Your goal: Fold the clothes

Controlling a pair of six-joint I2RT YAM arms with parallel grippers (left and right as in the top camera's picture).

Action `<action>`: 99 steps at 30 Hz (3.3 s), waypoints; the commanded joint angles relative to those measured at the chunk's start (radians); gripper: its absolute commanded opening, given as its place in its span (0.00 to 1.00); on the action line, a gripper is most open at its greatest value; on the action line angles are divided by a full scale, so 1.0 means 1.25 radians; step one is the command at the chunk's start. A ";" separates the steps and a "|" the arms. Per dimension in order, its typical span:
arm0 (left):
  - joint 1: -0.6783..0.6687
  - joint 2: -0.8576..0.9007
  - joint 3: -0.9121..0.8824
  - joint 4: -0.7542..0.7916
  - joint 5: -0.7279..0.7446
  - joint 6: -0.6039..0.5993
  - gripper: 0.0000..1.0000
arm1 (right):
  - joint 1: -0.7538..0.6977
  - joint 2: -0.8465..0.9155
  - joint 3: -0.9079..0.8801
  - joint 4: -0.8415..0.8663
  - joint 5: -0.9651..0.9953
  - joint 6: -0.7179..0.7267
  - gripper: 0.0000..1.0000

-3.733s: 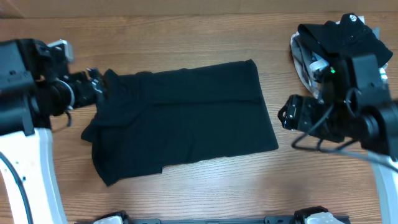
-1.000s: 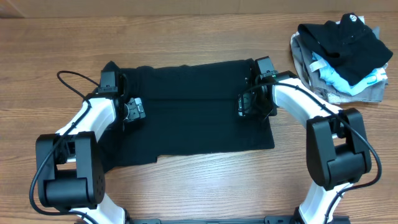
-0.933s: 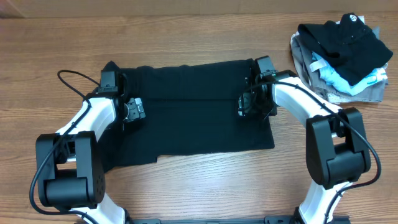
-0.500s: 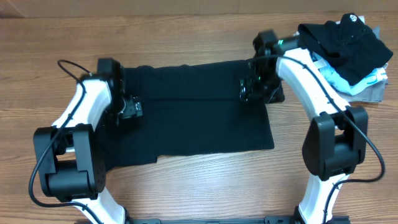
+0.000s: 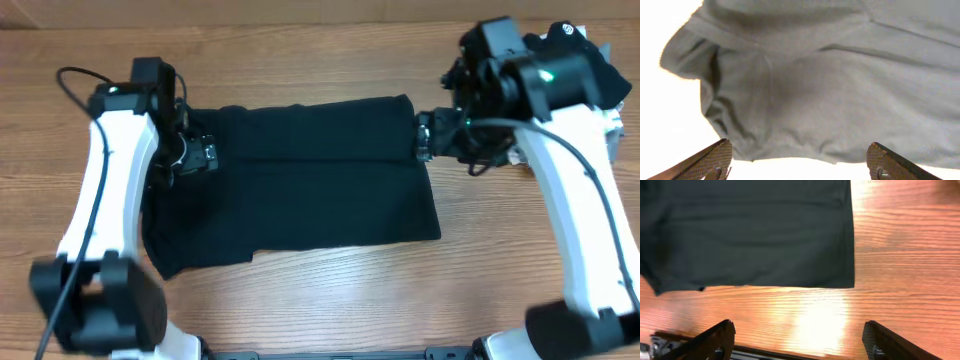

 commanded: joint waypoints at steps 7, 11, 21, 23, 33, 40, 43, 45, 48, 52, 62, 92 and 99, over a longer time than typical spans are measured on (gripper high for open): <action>-0.060 -0.306 0.026 -0.097 0.007 -0.055 0.86 | -0.001 -0.266 -0.039 0.001 0.014 0.139 0.86; -0.115 -0.373 -0.012 -0.187 -0.087 -0.195 0.88 | -0.001 -0.362 -0.172 0.001 0.027 0.173 0.86; -0.168 -0.450 -0.358 -0.004 -0.052 -0.296 0.89 | -0.001 -0.389 -0.440 0.143 -0.038 0.184 0.86; -0.179 -0.443 -0.445 0.062 -0.031 -0.292 0.87 | -0.001 -0.384 -0.477 0.182 -0.052 0.184 0.86; -0.280 -0.381 -0.667 0.297 0.005 -0.292 0.80 | -0.001 -0.337 -0.498 0.233 -0.052 0.177 0.86; -0.316 -0.287 -0.698 0.343 0.016 -0.344 0.79 | -0.001 -0.323 -0.498 0.258 -0.052 0.167 0.86; -0.316 -0.258 -0.698 0.355 0.014 -0.345 0.77 | -0.001 -0.323 -0.498 0.260 -0.049 0.157 0.87; -0.315 -0.237 -0.698 0.364 0.008 -0.348 0.76 | -0.001 -0.323 -0.498 0.263 -0.049 0.156 0.86; -0.315 -0.199 -0.698 0.370 -0.035 -0.366 0.75 | -0.001 -0.323 -0.498 0.270 -0.049 0.154 0.86; -0.315 -0.150 -0.698 0.384 -0.065 -0.398 0.72 | -0.001 -0.323 -0.498 0.280 -0.049 0.151 0.86; -0.314 -0.130 -0.697 0.450 -0.141 -0.438 0.39 | -0.001 -0.323 -0.498 0.294 -0.049 0.136 0.86; -0.313 -0.131 -0.398 0.136 -0.249 -0.265 0.04 | -0.001 -0.323 -0.498 0.289 -0.049 0.133 0.86; -0.277 -0.131 -0.398 0.264 -0.380 -0.262 0.04 | -0.001 -0.322 -0.498 0.289 -0.049 0.132 0.86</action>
